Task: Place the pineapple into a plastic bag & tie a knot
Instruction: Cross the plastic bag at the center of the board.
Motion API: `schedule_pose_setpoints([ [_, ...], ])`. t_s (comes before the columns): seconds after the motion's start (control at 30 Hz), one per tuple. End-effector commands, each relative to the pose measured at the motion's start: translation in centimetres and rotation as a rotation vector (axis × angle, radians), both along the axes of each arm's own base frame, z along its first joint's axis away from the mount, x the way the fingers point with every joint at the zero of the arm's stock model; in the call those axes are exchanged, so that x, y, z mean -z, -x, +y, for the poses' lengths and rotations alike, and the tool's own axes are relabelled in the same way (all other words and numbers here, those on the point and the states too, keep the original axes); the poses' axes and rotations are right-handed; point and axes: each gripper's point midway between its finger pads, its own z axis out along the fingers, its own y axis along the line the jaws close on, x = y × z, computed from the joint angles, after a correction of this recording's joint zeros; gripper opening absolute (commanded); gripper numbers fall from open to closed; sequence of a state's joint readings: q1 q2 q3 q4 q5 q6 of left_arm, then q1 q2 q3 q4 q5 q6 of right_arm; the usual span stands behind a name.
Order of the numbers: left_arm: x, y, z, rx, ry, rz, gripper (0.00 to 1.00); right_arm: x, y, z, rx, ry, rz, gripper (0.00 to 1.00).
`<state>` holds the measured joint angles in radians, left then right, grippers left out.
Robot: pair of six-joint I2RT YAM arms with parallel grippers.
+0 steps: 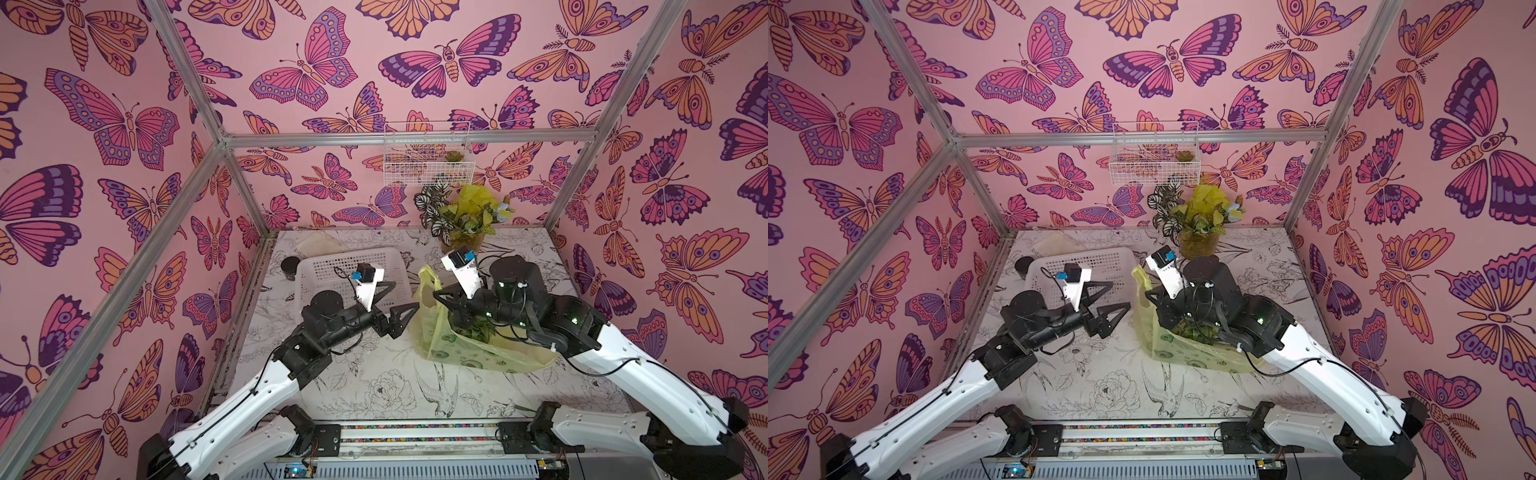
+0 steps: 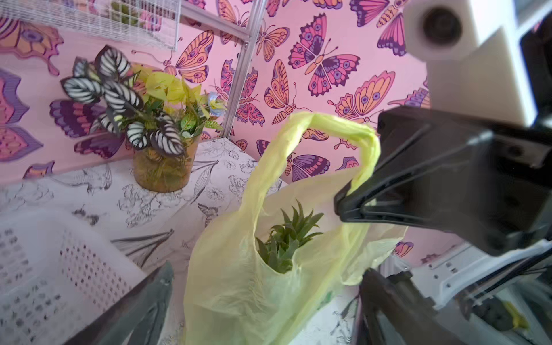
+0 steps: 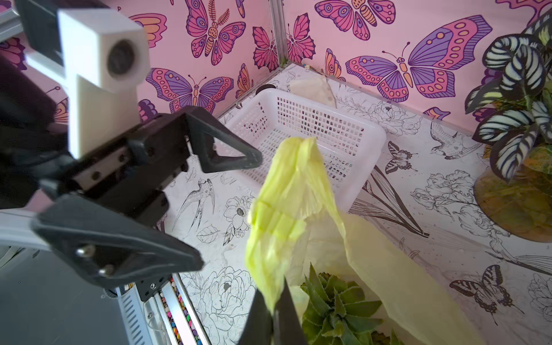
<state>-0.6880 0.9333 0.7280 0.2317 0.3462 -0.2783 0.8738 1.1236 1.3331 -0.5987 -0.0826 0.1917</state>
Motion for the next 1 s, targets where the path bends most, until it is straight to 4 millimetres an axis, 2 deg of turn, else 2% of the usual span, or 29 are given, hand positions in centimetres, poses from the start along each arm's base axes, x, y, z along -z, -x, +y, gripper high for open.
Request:
schedule_pose_setpoints([
  [0.0,-3.9,0.8,-1.6,0.095,0.062,-0.337,1.00,-1.2,0.6,-0.4,-0.038,-0.011,-0.037,0.00],
  [0.2,-4.2,1.4,-4.3,0.254,0.111,-0.413,1.00,-1.6,0.4,-0.1,-0.040,-0.020,-0.030,0.00],
  [0.43,-2.6,2.0,-6.3,0.333,0.092,-0.413,0.98,-2.3,-0.2,0.3,-0.017,-0.059,-0.023,0.00],
  [0.6,-2.2,2.1,-7.8,0.320,0.078,-0.438,0.77,-2.4,-1.0,0.6,0.024,-0.089,-0.006,0.00],
  [0.63,-2.3,2.1,-7.9,0.311,0.084,-0.447,0.70,-2.4,-1.2,0.5,0.037,-0.092,-0.003,0.00],
  [0.7,-2.3,1.8,-7.7,0.279,0.091,-0.450,0.50,-2.4,-1.6,0.2,0.067,-0.094,0.003,0.00],
  [0.83,-1.7,2.0,-7.5,0.268,0.076,-0.450,0.22,-2.2,-1.8,-0.1,0.085,-0.096,0.014,0.00],
  [0.9,-1.7,1.9,-7.4,0.261,0.076,-0.451,0.04,-2.0,-1.7,-0.4,0.088,-0.087,0.022,0.00],
  [0.93,-1.7,1.8,-7.4,0.256,0.075,-0.450,0.00,-2.0,-1.6,-0.7,0.089,-0.084,0.027,0.00],
  [0.97,-1.6,1.6,-7.3,0.244,0.070,-0.443,0.00,-2.1,-1.5,-1.1,0.093,-0.079,0.036,0.07],
])
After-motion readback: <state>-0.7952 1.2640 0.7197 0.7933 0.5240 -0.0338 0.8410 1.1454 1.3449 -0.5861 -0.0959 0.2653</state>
